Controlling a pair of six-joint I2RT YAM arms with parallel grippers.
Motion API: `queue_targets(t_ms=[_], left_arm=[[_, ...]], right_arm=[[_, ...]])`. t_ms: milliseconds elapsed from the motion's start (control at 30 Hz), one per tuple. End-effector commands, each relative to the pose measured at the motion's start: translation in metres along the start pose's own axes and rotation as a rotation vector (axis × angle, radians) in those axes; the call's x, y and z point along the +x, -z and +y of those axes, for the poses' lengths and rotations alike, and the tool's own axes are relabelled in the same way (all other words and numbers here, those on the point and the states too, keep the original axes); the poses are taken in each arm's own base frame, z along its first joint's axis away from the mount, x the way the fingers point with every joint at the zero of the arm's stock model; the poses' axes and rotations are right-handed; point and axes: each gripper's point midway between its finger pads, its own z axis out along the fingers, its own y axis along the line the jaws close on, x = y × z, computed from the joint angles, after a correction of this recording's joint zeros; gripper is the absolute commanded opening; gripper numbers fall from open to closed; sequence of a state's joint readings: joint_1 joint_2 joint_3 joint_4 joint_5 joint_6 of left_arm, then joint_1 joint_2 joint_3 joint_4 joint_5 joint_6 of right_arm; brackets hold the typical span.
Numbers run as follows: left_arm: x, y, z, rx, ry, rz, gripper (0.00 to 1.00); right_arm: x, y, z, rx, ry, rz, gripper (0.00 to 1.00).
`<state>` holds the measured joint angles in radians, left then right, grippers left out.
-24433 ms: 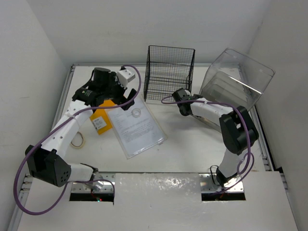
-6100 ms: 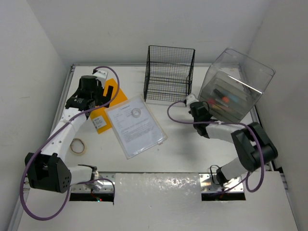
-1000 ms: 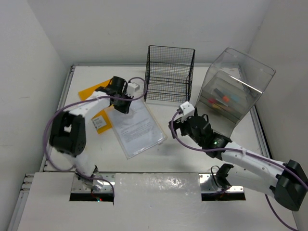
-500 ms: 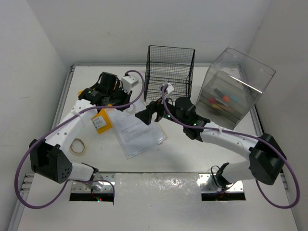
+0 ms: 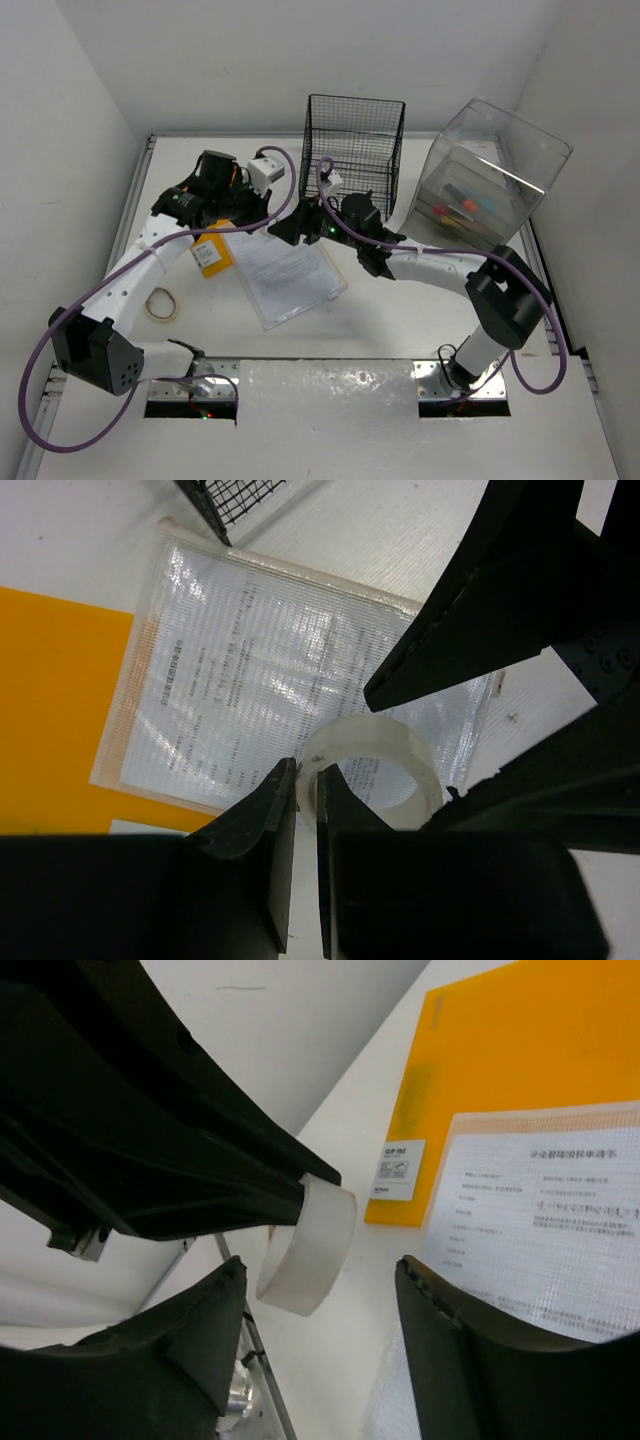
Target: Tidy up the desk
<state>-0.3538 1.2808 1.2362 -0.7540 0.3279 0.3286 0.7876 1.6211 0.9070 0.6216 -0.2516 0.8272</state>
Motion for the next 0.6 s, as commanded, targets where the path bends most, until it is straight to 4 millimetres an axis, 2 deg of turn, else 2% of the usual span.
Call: queue_targets(t_ms=[0,133,167,267,400,467,500,533,567], left_arm=[[-0.011,0.008,-0.008,0.027,-0.037,-0.053,0.0],[-0.008,0.006,-0.01,0.035,-0.033,-0.047,0.0],[-0.007,0.005,-0.01,0.038,-0.032,-0.047,0.0],[-0.008,0.005,-0.011,0.04,-0.032,-0.05,0.0],[-0.01,0.007,-0.01,0.034,-0.035,-0.057,0.0],[-0.011,0.008,-0.008,0.019,-0.038,-0.058,0.0],[-0.01,0.008,-0.007,0.016,-0.038,-0.054,0.08],[-0.01,0.009,-0.006,0.009,-0.047,-0.053,0.23],[-0.01,0.009,-0.005,0.007,-0.052,-0.048,0.57]], right_arm=[[-0.039,-0.006,0.034,-0.127,0.012,-0.108,0.58],[-0.04,-0.007,0.033,-0.127,0.008,-0.116,0.46],[-0.039,-0.008,0.033,-0.126,0.004,-0.113,0.38],[-0.037,-0.011,0.031,-0.126,-0.005,-0.105,0.26],[-0.034,-0.011,0.028,-0.112,-0.006,-0.098,0.01],[-0.032,-0.009,0.021,-0.087,0.005,-0.091,0.0],[-0.032,-0.008,0.018,-0.075,0.013,-0.09,0.0],[-0.031,-0.004,0.011,-0.041,0.03,-0.088,0.0],[-0.031,-0.001,0.004,-0.012,0.044,-0.089,0.0]])
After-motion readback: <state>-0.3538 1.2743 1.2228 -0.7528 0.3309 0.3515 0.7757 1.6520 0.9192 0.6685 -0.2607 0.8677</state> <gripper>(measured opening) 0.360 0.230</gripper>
